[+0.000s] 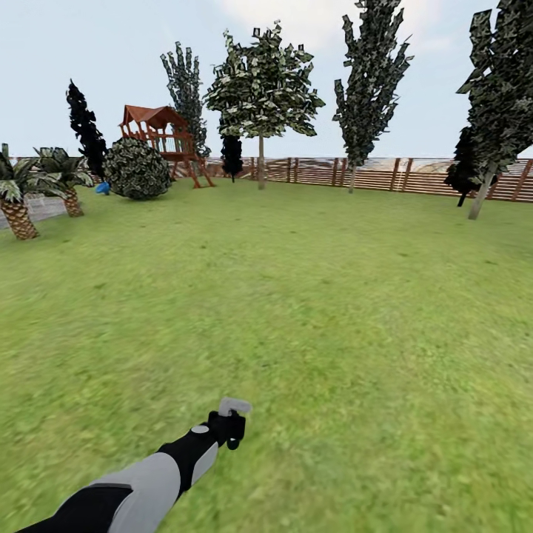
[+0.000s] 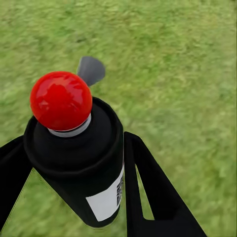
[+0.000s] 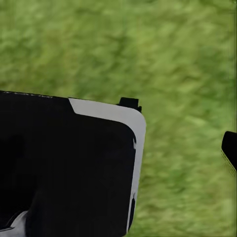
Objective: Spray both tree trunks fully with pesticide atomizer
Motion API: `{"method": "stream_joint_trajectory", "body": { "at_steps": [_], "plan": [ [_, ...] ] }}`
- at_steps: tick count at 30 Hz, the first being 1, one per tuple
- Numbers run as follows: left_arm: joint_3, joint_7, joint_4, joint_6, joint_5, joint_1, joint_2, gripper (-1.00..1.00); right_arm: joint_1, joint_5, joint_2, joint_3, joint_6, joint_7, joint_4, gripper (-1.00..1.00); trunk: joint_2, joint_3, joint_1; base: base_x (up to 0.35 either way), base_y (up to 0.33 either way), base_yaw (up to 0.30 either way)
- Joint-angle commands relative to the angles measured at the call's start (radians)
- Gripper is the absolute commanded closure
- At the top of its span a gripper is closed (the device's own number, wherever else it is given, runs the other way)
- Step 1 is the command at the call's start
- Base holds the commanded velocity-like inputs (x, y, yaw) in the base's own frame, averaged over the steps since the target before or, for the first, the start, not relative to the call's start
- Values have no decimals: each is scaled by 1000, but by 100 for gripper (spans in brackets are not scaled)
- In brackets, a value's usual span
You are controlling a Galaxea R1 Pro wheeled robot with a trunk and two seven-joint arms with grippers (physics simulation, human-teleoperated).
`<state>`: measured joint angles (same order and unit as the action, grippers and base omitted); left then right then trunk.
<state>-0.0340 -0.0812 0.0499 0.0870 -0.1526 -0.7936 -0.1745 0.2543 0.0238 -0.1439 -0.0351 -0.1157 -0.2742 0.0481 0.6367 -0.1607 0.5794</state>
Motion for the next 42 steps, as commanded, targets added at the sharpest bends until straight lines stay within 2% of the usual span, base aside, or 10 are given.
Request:
{"method": "stream_joint_trajectory", "body": {
  "at_steps": [1,42],
  "plan": [
    [-4,-1,-1,4,-9,-1,0,100,2,2,0,-3,-9,-2,4,-100,1,-2,1,350,0,0],
    [-9,0,-1,3,-8,-1,0,100,2,5,0,-5,-9,-2,6,-100,1,-1,1,350,0,31]
  ]
}}
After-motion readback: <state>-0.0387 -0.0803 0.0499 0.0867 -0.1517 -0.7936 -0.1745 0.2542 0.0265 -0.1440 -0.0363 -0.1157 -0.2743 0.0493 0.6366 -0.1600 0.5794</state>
